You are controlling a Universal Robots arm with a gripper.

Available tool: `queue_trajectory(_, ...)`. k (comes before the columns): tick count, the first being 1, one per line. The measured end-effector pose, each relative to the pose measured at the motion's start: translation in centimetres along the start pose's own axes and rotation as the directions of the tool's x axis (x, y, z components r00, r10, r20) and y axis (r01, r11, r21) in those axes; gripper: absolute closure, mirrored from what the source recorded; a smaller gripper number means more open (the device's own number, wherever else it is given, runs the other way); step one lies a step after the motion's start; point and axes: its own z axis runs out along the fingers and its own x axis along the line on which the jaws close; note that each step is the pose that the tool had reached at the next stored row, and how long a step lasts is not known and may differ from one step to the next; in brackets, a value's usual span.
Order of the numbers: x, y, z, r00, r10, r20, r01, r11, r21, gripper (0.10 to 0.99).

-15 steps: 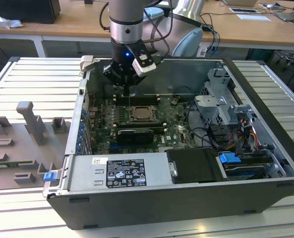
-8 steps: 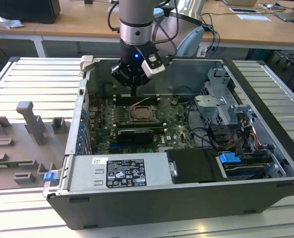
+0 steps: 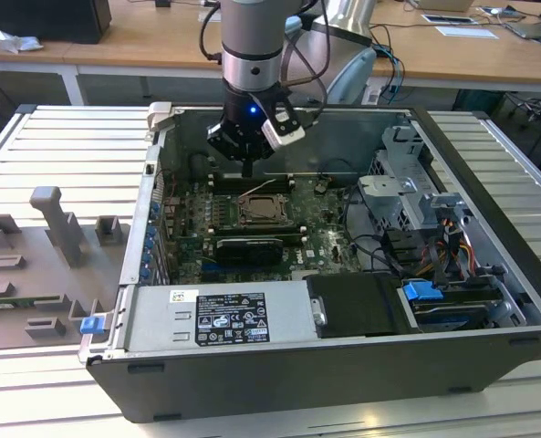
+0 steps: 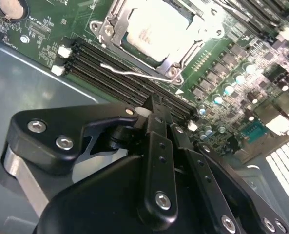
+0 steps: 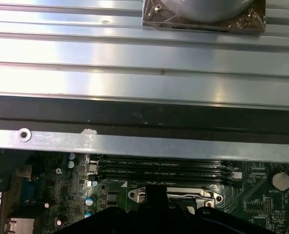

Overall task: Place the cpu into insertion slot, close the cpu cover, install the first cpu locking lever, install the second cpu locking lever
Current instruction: 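Install the first cpu locking lever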

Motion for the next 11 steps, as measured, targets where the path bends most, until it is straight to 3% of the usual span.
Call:
queue_trajectory(6,-0.57,-0.12,0.56,1.0000,-0.001,0.0003,0.001,1.0000,-0.002,0.980)
queue_trajectory(11,-1.56,-0.24,1.33,0.9999,-0.012,-0.0009,0.012,0.9999,-0.002,0.980)
